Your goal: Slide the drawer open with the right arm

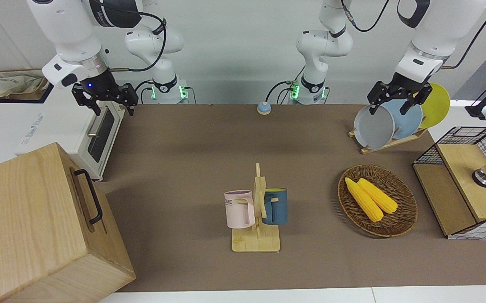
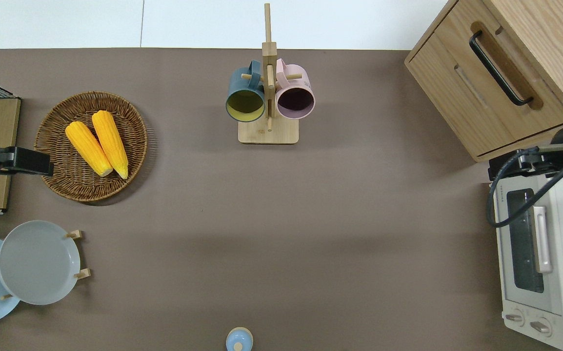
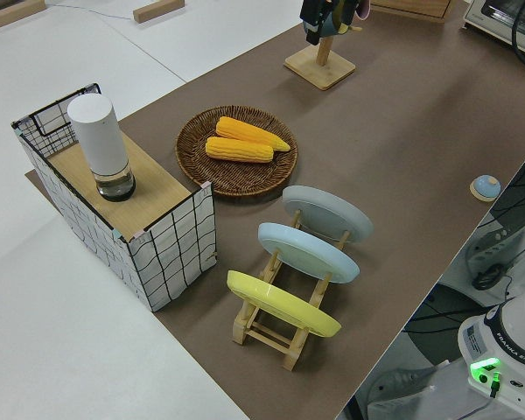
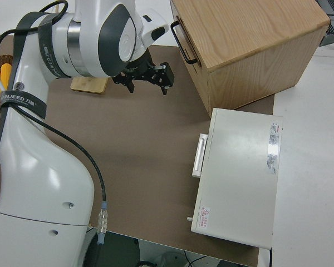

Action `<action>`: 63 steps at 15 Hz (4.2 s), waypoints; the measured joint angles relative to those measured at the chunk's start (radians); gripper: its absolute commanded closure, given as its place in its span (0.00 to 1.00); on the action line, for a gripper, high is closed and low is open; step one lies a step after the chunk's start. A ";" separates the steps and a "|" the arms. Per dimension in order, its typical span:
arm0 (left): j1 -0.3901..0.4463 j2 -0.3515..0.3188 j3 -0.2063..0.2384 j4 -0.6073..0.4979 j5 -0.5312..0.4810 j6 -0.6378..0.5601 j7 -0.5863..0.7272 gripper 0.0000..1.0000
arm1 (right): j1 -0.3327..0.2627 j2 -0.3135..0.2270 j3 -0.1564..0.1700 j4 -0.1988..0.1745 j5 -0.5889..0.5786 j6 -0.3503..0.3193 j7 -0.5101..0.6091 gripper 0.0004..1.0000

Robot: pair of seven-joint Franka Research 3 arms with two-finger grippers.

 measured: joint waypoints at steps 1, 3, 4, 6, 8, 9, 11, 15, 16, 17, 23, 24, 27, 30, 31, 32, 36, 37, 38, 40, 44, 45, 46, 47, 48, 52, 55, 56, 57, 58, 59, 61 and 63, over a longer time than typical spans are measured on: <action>0.000 0.000 0.000 0.000 0.000 0.000 0.000 0.00 | 0.000 0.000 0.000 0.000 0.000 0.000 0.000 0.01; 0.000 0.000 0.000 0.000 0.000 0.000 0.000 0.00 | 0.000 0.000 0.000 0.000 0.000 0.000 0.000 0.01; 0.000 0.000 0.000 0.000 0.000 0.000 0.000 0.00 | 0.000 0.000 0.000 0.001 0.000 0.000 0.000 0.01; 0.000 0.000 0.000 0.000 0.000 0.000 0.000 0.00 | 0.000 0.000 0.000 0.002 0.000 0.000 0.000 0.01; 0.000 0.000 0.000 0.000 0.000 0.000 0.000 0.00 | 0.000 0.000 0.000 0.003 0.000 0.000 0.000 0.01; 0.000 0.000 0.000 0.000 0.000 0.000 0.000 0.00 | 0.000 0.000 0.000 0.003 0.000 0.000 0.000 0.01; 0.000 0.000 0.000 0.000 0.000 0.000 0.000 0.00 | 0.000 0.000 0.000 0.003 0.000 0.000 0.000 0.01; 0.000 0.000 0.000 0.000 0.000 0.000 0.000 0.00 | 0.000 0.000 -0.001 0.005 -0.006 0.000 0.000 0.01; 0.000 0.000 0.000 0.000 0.000 0.000 0.000 0.00 | 0.000 0.000 -0.001 0.006 -0.011 0.000 0.000 0.01; 0.000 0.000 0.000 0.000 0.000 0.000 0.000 0.00 | 0.000 0.000 -0.001 0.007 -0.021 0.000 0.000 0.01; 0.000 0.000 0.000 0.000 0.000 0.000 0.000 0.00 | 0.029 0.000 0.003 0.024 -0.151 0.000 -0.001 0.01; 0.000 0.000 0.000 0.000 0.000 0.000 0.000 0.00 | 0.053 0.000 0.005 0.028 -0.202 0.000 -0.001 0.01; 0.000 0.000 0.000 0.000 0.000 0.000 0.000 0.00 | 0.132 0.015 0.007 0.030 -0.338 0.000 0.000 0.01; 0.000 0.000 0.000 0.000 0.000 0.000 0.000 0.00 | 0.185 0.056 0.008 0.030 -0.467 0.002 0.002 0.01; 0.000 0.000 0.000 0.000 0.000 0.000 0.000 0.00 | 0.197 0.072 0.009 0.031 -0.511 0.009 0.008 0.01; 0.000 0.000 0.000 0.000 0.000 0.000 0.000 0.00 | 0.208 0.088 0.009 0.031 -0.555 0.020 0.020 0.01; 0.000 0.000 0.000 0.000 0.000 0.000 0.000 0.00 | 0.242 0.157 0.016 0.031 -0.697 0.074 0.074 0.01; 0.000 0.000 0.000 0.000 0.000 0.000 0.000 0.00 | 0.250 0.172 0.020 0.031 -0.739 0.085 0.084 0.01; 0.000 0.000 0.000 0.000 0.000 0.000 0.000 0.00 | 0.252 0.188 0.033 0.031 -0.792 0.098 0.089 0.01; 0.000 0.000 0.000 0.000 0.000 0.000 0.000 0.00 | 0.256 0.209 0.053 0.030 -0.865 0.110 0.095 0.01; 0.000 0.000 0.000 0.000 0.000 0.000 0.000 0.00 | 0.260 0.239 0.061 0.002 -0.993 0.177 0.132 0.01; 0.000 0.000 0.000 0.000 0.000 0.000 0.000 0.00 | 0.260 0.245 0.061 -0.011 -1.032 0.192 0.140 0.01; 0.000 0.000 0.000 0.000 0.000 0.000 0.000 0.00 | 0.260 0.254 0.061 -0.024 -1.080 0.207 0.153 0.01; 0.000 0.000 0.000 0.000 0.000 0.000 0.000 0.00 | 0.260 0.265 0.062 -0.036 -1.130 0.215 0.166 0.01; 0.000 0.000 0.000 0.000 0.000 0.000 0.000 0.00 | 0.260 0.279 0.063 -0.043 -1.178 0.219 0.177 0.01; 0.000 0.000 0.000 0.000 0.000 0.000 0.000 0.00 | 0.260 0.331 0.063 -0.056 -1.302 0.245 0.241 0.01; 0.000 0.000 0.000 0.000 0.000 0.000 0.000 0.00 | 0.260 0.360 0.064 -0.077 -1.403 0.255 0.335 0.01; 0.000 0.000 0.000 0.000 0.000 0.000 0.000 0.00 | 0.260 0.368 0.064 -0.089 -1.431 0.255 0.379 0.01; 0.000 0.000 0.000 0.000 0.000 0.000 0.000 0.00 | 0.260 0.375 0.064 -0.102 -1.448 0.256 0.419 0.01; 0.000 0.000 0.000 0.000 0.000 0.000 0.000 0.00 | 0.260 0.379 0.064 -0.112 -1.458 0.259 0.445 0.01; 0.000 0.000 0.000 0.000 0.000 0.000 0.000 0.00 | 0.260 0.382 0.064 -0.118 -1.462 0.264 0.457 0.02; 0.000 0.000 0.000 0.000 0.000 0.000 0.000 0.00 | 0.259 0.382 0.062 -0.121 -1.471 0.282 0.459 0.06; 0.000 0.000 0.000 0.000 0.000 0.000 0.000 0.00 | 0.254 0.382 0.059 -0.125 -1.507 0.295 0.460 0.10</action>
